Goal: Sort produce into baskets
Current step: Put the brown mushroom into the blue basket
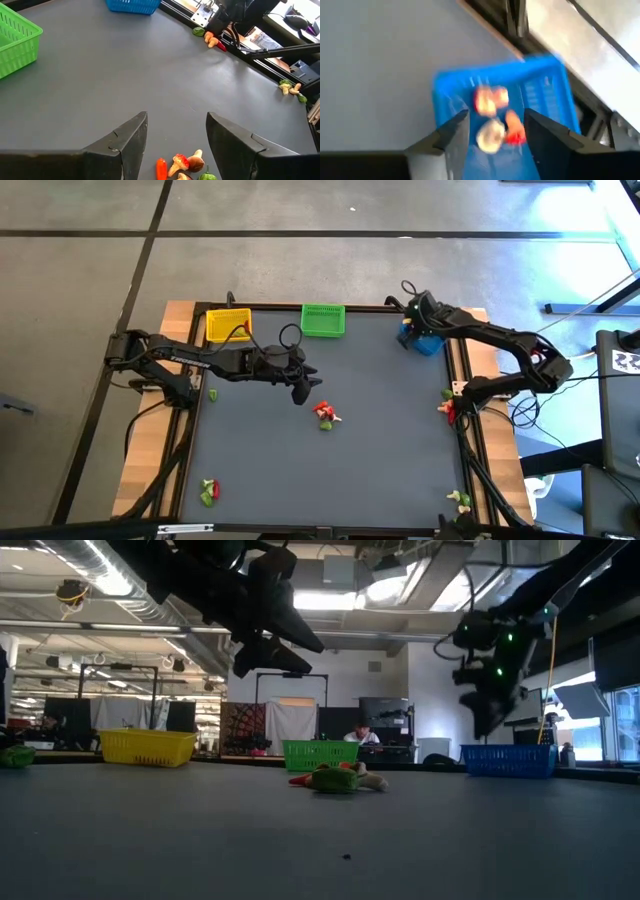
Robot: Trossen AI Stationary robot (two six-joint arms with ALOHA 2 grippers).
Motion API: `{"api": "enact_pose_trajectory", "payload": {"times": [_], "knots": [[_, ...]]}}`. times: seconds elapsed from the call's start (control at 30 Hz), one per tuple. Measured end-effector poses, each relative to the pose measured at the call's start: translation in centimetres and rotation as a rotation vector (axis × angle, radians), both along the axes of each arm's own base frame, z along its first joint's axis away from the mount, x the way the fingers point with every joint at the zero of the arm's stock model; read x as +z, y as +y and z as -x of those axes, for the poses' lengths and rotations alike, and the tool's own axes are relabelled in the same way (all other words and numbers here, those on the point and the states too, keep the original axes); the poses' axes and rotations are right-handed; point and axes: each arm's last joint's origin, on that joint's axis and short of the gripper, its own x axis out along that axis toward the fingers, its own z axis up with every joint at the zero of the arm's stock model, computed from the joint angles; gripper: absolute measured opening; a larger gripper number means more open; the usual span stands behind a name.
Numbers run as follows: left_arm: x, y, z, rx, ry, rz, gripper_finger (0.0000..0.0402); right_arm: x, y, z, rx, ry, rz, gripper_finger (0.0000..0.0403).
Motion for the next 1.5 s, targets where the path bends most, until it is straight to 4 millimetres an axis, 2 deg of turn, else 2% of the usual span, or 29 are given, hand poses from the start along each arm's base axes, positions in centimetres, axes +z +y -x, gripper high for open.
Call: {"api": "enact_pose_trajectory", "payload": {"times": [0.17, 0.4, 0.63, 0.83, 1.03, 1.5], "knots": [[0.0, 0.0, 0.0, -0.002, 0.001, -0.004, 0.0199, 2.9, 1.2, -1.7, 0.2, -0.243, -0.048, 0.021], [0.1, -0.2, -0.1, -0.016, -0.009, -0.015, 0.0199, 5.2, 5.9, -5.9, 0.682, -0.561, -0.143, 0.0211], [0.1, -0.8, -0.1, -0.041, -0.008, -0.024, 0.0199, 5.3, 10.9, -8.8, 0.984, -0.604, -0.194, 0.0211], [0.1, -0.8, -0.1, -0.048, -0.001, -0.035, 0.0198, 5.2, 14.1, -9.7, 1.117, -0.59, -0.235, 0.0211], [0.1, -0.8, -0.1, -0.049, 0.0, -0.04, 0.0198, 4.3, 16.3, -10.7, 1.134, -0.524, -0.215, 0.0211], [0.1, -0.8, -0.1, -0.049, 0.0, -0.039, 0.0198, -0.9, 19.3, -14.6, 1.126, -0.416, -0.257, 0.0211]]}}
